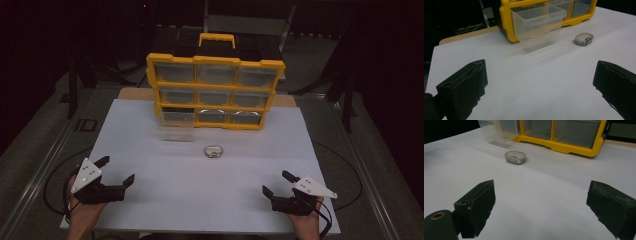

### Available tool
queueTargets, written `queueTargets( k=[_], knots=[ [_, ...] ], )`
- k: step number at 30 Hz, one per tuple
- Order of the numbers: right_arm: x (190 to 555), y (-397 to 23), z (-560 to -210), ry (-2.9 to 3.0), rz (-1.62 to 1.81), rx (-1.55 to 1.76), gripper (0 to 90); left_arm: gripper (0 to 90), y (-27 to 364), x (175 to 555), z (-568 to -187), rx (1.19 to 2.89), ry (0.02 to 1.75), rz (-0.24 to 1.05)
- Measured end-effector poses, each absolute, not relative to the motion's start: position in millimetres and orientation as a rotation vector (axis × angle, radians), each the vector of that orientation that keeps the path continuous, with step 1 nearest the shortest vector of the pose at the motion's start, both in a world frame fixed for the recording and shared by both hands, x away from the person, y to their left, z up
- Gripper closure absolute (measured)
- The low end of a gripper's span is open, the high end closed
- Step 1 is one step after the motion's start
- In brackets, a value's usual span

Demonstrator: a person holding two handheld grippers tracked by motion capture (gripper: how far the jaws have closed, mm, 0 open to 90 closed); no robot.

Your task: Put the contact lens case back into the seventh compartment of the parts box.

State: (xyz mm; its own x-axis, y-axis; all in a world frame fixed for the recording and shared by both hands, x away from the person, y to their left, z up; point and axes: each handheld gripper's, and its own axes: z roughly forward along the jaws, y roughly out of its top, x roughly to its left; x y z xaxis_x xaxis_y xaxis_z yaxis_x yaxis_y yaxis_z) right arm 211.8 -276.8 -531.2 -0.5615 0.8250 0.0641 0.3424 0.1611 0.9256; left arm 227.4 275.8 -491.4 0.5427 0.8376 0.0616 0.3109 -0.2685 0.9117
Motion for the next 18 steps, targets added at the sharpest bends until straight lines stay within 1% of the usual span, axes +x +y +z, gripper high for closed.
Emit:
queueTargets(
  k=[18],
  knots=[
    [212.3,-275.7,-532.3,1.987,1.389,1.105,8.2,0.3,255.1,248.5,-486.1,1.869,0.887,0.684]
  ],
)
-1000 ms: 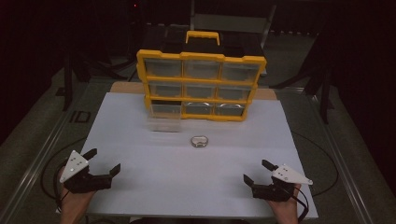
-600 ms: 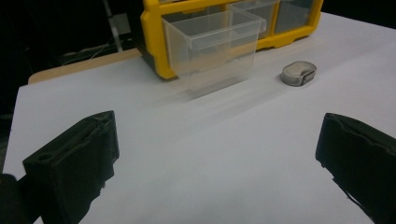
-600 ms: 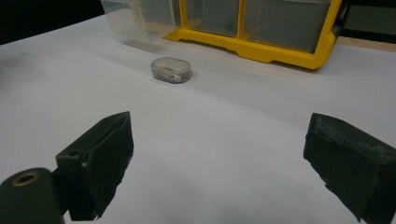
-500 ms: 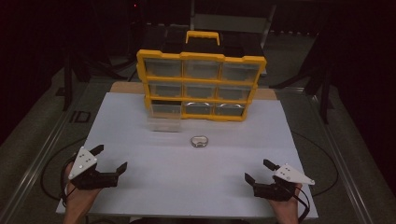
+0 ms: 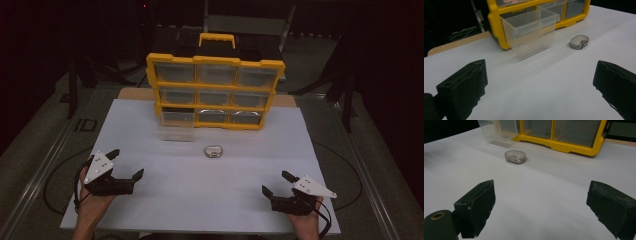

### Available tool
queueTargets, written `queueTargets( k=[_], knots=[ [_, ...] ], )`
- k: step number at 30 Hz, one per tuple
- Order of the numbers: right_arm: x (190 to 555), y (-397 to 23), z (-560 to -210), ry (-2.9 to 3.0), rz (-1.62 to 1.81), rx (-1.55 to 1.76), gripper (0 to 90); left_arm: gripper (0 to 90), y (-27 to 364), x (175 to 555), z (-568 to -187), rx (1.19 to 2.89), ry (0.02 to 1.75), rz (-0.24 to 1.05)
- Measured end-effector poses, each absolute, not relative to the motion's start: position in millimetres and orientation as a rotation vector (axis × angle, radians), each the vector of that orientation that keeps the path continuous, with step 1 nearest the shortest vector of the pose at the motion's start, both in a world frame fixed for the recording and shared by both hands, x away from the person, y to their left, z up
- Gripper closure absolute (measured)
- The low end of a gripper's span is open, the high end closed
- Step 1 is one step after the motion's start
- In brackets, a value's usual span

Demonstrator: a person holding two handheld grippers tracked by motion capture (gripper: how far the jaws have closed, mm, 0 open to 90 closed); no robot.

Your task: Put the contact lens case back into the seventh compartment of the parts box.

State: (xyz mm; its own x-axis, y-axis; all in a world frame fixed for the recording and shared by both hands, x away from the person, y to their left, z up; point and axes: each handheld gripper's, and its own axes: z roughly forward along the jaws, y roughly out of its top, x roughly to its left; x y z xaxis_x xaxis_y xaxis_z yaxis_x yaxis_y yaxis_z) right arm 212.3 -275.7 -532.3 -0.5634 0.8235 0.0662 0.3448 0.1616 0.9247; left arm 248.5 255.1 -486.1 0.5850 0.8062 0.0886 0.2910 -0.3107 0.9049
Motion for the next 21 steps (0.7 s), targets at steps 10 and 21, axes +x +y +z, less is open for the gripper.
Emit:
queueTargets(
  k=[10,21],
  knots=[
    [212.1,-276.1,-532.0,1.985,1.383,1.106,8.3,0.3,239.7,263.7,-482.2,1.898,0.839,0.663],
    [211.8,-276.4,-531.6,1.985,1.388,1.112,8.2,0.3,225.2,279.1,-475.6,1.926,0.767,0.639]
  ],
)
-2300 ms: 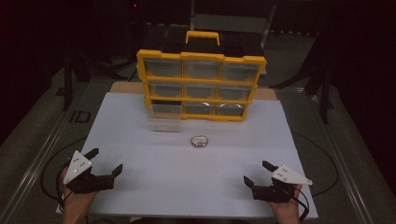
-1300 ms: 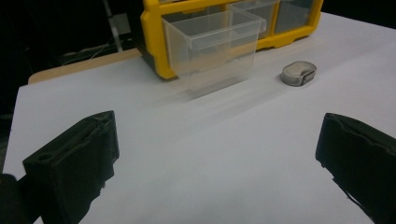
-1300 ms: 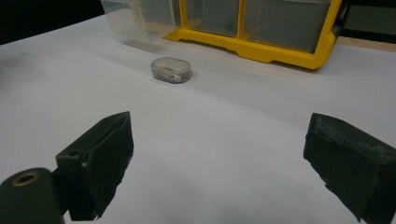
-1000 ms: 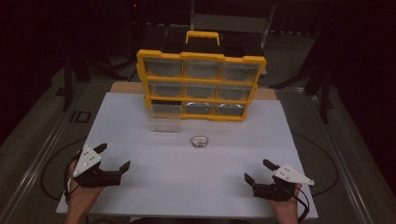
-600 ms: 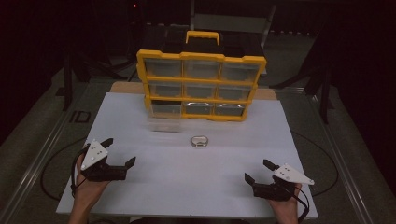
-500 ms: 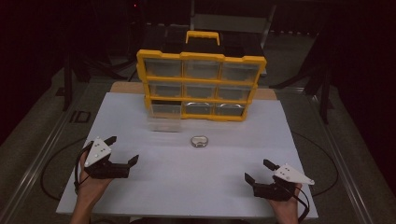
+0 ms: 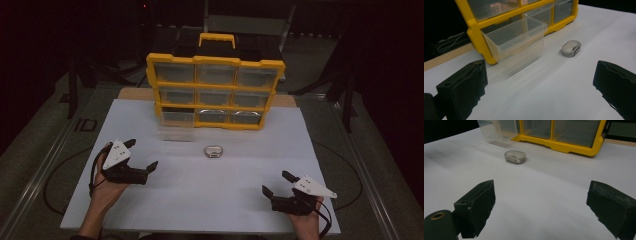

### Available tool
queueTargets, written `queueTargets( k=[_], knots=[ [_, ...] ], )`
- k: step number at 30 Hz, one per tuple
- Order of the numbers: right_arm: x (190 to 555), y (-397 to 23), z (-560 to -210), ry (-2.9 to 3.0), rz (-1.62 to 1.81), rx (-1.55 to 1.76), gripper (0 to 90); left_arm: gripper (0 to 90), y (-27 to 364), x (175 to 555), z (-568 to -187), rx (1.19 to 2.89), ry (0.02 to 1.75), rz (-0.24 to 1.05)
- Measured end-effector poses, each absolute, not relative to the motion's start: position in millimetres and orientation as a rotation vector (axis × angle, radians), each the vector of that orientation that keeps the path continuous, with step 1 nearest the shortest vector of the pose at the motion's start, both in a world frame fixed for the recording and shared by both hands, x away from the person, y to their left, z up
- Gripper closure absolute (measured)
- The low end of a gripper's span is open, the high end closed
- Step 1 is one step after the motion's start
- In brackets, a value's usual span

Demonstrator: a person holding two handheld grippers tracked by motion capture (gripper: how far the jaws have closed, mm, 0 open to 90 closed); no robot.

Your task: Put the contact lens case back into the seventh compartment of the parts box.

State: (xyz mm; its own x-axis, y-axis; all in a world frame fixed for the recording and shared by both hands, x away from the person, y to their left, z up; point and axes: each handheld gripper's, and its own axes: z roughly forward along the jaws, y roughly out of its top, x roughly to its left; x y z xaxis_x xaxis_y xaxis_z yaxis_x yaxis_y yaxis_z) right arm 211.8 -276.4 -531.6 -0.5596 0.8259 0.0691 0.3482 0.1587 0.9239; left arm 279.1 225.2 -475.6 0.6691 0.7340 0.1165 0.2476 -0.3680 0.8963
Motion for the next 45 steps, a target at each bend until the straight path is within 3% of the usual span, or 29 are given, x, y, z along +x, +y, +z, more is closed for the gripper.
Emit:
queueTargets(
  k=[45],
  knots=[
    [212.6,-278.0,-531.8,1.985,1.395,1.118,8.2,0.3,176.8,326.8,-466.6,2.069,0.674,0.588]
  ],
)
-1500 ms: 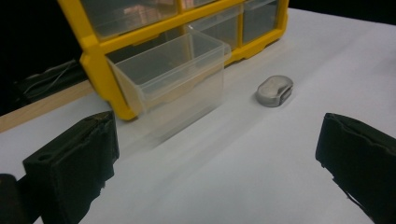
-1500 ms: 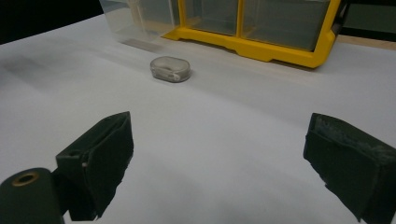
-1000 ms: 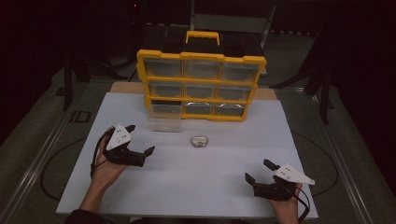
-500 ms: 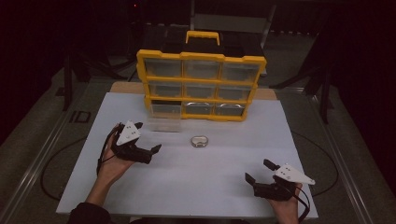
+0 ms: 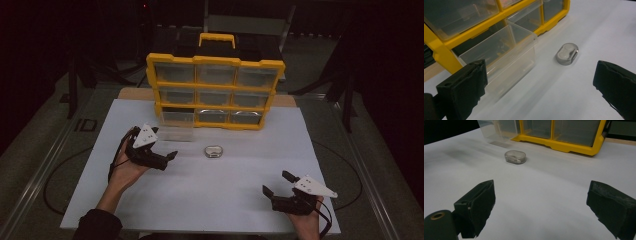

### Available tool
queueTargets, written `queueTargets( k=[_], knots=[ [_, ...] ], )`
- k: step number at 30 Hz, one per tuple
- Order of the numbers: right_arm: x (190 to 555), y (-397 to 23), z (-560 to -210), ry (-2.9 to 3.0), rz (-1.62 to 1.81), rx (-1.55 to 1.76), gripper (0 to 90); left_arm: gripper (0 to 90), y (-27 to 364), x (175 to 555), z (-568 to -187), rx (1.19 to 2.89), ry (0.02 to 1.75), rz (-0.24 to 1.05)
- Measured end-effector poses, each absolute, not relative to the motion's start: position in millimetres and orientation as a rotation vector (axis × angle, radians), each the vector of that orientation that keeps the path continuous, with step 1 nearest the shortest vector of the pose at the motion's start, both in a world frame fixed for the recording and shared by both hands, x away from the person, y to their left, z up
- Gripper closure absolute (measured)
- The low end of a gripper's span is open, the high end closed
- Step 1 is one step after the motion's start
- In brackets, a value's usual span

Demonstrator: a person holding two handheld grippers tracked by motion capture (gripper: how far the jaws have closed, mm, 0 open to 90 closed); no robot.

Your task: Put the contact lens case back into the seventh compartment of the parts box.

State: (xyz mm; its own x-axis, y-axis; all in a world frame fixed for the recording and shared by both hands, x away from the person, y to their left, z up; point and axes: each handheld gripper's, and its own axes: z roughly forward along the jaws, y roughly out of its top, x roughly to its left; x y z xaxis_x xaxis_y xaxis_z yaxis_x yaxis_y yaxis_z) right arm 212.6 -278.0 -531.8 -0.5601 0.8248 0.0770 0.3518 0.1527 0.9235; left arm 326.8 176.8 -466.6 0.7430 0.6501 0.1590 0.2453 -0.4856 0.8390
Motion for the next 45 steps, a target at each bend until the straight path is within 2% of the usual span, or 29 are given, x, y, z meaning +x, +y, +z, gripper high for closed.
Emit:
queueTargets(
  k=[45],
  knots=[
    [213.1,-277.5,-532.5,2.000,1.406,1.123,8.3,0.2,138.4,357.8,-457.5,2.292,0.564,0.481]
  ],
)
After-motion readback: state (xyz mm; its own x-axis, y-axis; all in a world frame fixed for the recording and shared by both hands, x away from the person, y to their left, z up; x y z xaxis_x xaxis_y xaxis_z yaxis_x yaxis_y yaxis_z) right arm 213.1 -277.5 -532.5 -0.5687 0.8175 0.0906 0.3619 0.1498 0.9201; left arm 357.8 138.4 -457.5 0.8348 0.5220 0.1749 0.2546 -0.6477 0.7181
